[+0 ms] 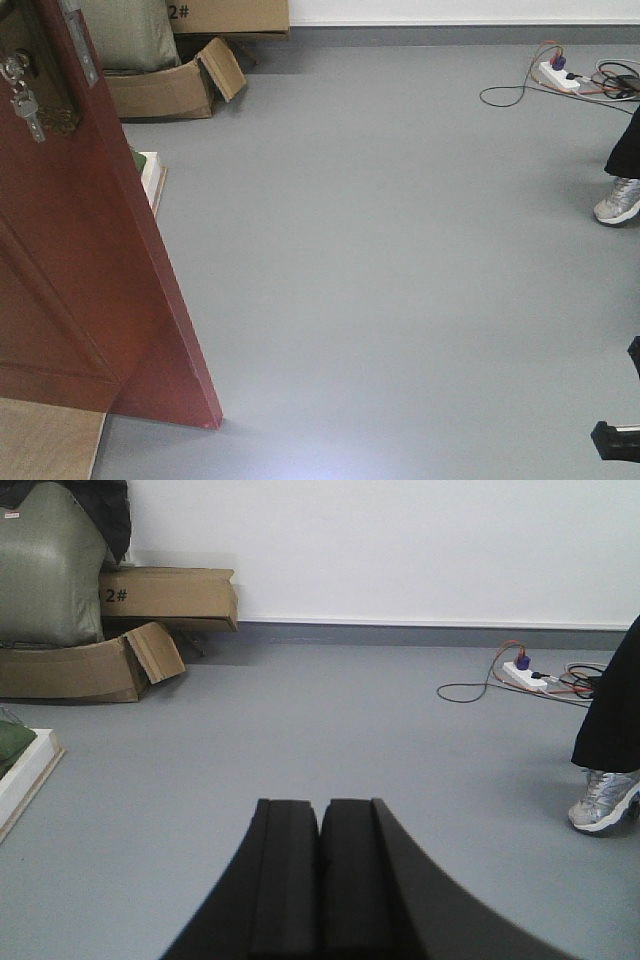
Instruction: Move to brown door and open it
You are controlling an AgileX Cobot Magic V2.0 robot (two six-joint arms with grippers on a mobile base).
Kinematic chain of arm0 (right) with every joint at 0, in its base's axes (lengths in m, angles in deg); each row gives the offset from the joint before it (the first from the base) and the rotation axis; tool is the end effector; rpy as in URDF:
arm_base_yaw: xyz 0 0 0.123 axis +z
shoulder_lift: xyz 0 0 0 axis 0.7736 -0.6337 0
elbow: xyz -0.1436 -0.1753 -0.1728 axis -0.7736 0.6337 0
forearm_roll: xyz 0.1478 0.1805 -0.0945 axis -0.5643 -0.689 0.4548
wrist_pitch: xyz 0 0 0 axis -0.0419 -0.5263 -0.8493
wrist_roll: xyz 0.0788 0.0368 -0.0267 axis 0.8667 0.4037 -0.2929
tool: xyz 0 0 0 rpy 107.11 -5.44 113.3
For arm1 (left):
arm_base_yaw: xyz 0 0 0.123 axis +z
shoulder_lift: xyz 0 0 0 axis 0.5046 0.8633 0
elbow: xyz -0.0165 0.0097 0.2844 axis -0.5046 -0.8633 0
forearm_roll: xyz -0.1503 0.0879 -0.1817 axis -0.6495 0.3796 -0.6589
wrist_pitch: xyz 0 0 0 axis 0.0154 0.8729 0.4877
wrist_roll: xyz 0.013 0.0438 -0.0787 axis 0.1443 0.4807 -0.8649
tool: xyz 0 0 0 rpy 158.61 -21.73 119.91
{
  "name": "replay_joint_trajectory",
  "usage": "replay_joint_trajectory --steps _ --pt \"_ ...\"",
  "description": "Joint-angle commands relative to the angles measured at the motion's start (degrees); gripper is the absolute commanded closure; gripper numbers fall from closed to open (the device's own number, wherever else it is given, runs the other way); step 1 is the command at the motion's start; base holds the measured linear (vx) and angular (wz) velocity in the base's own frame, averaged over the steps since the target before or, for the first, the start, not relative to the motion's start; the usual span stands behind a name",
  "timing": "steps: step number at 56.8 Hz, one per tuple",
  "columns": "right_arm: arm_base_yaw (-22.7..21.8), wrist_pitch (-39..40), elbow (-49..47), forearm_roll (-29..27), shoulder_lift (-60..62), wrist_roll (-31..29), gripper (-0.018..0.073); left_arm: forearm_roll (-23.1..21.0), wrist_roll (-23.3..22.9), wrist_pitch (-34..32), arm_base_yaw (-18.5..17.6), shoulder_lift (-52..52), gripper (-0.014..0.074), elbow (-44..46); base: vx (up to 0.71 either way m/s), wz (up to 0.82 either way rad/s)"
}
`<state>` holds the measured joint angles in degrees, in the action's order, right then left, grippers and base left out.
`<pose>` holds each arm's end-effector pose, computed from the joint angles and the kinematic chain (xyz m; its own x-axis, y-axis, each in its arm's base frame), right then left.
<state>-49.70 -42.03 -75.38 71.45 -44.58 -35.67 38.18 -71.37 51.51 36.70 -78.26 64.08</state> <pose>0.0549 0.0014 0.1775 -0.2156 -0.0324 -0.9759 -0.0283 0.9992 -0.0269 0.0571 0.0064 0.2008 0.0380 -0.2119 -0.9765 -0.1037 0.9711 -0.2148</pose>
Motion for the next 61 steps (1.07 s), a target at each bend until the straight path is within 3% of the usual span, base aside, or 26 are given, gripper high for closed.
replay_joint_trajectory --steps 1,20,61 --pt "-0.1 4.7 0.2 0.4 0.7 -0.3 0.0559 0.1 0.6 -4.4 -0.5 1.2 0.06 0.8 0.0 0.0" --pt "-0.1 4.7 0.2 0.4 0.7 -0.3 0.0559 1.6 2.0 -3.2 -4.2 1.2 0.06 0.8 0.0 0.0" --pt "-0.1 4.7 0.2 0.4 0.7 -0.3 0.0559 1.6 2.0 -3.0 -4.1 1.2 0.06 0.8 0.0 0.0"
